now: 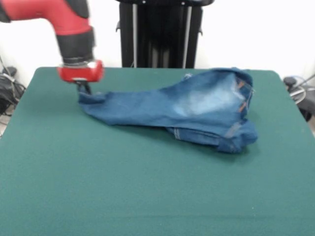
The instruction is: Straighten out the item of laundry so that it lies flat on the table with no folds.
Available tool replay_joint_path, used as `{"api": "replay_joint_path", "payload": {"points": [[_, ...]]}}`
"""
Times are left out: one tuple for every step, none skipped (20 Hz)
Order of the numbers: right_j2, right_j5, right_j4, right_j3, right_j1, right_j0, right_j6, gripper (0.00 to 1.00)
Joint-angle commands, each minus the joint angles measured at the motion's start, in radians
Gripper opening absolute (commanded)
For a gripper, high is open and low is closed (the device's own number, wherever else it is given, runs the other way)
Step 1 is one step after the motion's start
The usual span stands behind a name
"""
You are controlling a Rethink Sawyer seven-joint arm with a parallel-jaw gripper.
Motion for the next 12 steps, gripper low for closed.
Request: {"api": "replay_joint_path", "payload": {"points": [[0.085,0.151,0.089,-0.070,0.137,-0.145,-0.745,0.00],[0.086,0.165,0.109,-0.083,0.147,-0.163,-0.788,0.00],[0.085,0.173,0.123,-0.110,0.169,-0.167,-0.826,0.00],[0.080,0.178,0.139,-0.123,0.177,-0.169,-0.852,0.00],[0.074,0.182,0.154,-0.136,0.184,-0.171,-0.878,0.00],[0.065,0.182,0.168,-0.143,0.183,-0.170,-0.897,0.00],[0.056,0.180,0.183,-0.153,0.188,-0.166,-0.920,0.00],[0.046,0.178,0.198,-0.164,0.193,-0.162,-0.943,0.00],[0.038,0.179,0.209,-0.174,0.197,-0.160,-0.965,0.00],[0.034,0.178,0.228,-0.180,0.207,-0.166,-0.997,0.00],[0.024,0.181,0.241,-0.192,0.209,-0.164,-1.022,0.00],[0.020,0.187,0.262,-0.200,0.220,-0.170,-1.054,0.00]]}}
